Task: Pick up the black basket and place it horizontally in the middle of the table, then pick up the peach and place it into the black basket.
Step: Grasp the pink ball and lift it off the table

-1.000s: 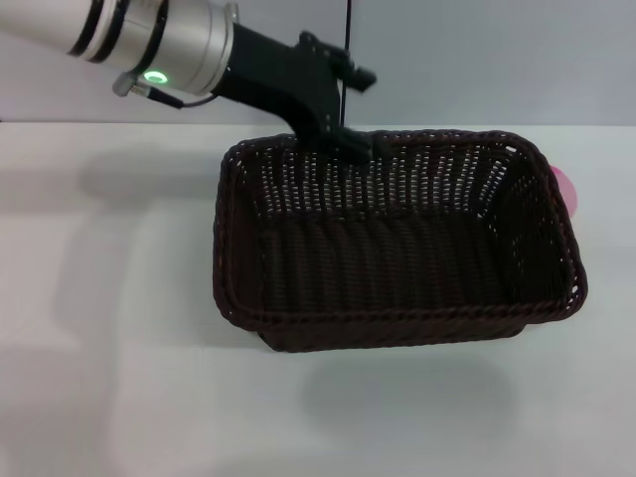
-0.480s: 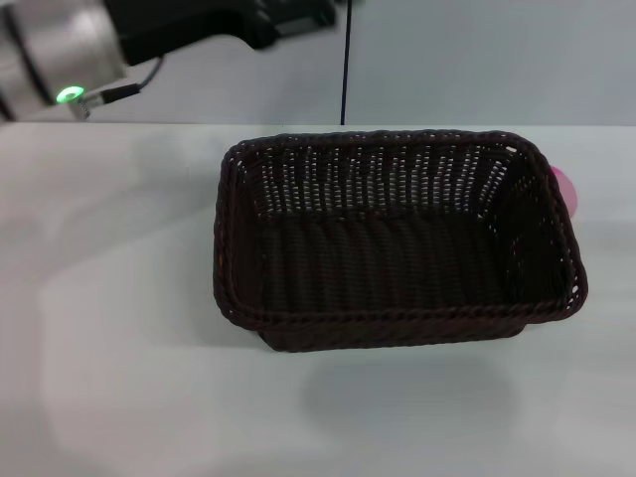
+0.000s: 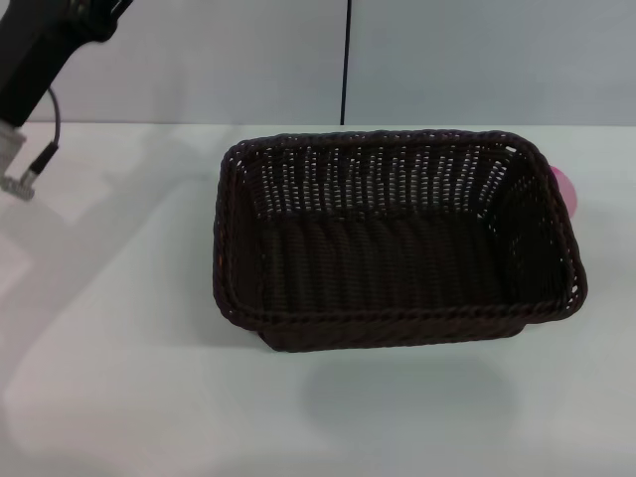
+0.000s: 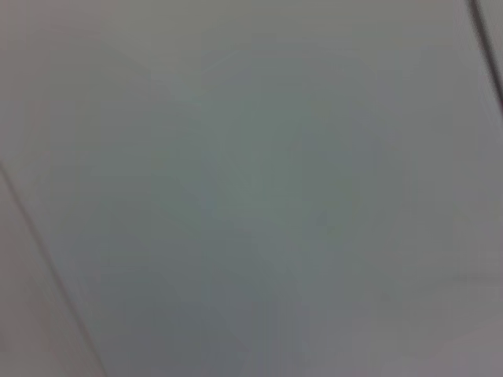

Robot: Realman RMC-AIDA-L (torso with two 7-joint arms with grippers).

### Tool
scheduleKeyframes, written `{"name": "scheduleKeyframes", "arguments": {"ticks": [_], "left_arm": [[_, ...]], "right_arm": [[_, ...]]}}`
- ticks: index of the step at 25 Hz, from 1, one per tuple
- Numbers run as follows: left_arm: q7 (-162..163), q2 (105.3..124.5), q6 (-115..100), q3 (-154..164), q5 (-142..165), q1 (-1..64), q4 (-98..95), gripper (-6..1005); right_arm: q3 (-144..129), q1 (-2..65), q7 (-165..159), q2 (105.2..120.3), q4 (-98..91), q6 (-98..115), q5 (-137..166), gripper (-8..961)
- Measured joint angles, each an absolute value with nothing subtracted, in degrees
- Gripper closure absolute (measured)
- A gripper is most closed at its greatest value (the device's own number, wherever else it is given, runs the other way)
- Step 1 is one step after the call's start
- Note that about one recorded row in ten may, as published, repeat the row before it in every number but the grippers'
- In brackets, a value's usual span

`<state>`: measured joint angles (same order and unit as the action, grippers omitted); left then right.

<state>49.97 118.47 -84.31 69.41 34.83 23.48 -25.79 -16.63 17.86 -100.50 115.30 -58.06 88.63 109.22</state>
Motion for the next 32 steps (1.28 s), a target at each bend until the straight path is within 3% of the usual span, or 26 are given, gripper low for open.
{"name": "scheduleKeyframes", "arguments": {"ticks": [6,13,16,27,32], "left_arm": [[49.6,118.53,-85.3,69.8,33.6,23.2,-22.0,182],[49.4,118.62,-87.2,70.1,33.6,23.3,-19.4,183],[49.0,118.64,-88.4,70.1,33.4,23.2,-18.1,183],[48.9,118.63,-90.9,69.4,33.3,21.3,-15.7,184],[48.9,118.66,-91.4,69.3,33.2,20.8,-15.1,184]], "right_arm": [[-23.3,23.7,-113.0,114.04,-69.2,93.8,127.8,393],[-28.9,30.6,-118.5,116.98,-74.1,91.9,143.6,393],[-32.7,32.2,-119.7,117.42,-73.9,91.0,146.6,393],[-44.5,36.0,-122.9,117.73,-67.9,83.8,151.5,142],[-49.0,36.2,-122.7,118.08,-65.9,81.3,151.6,143]]}}
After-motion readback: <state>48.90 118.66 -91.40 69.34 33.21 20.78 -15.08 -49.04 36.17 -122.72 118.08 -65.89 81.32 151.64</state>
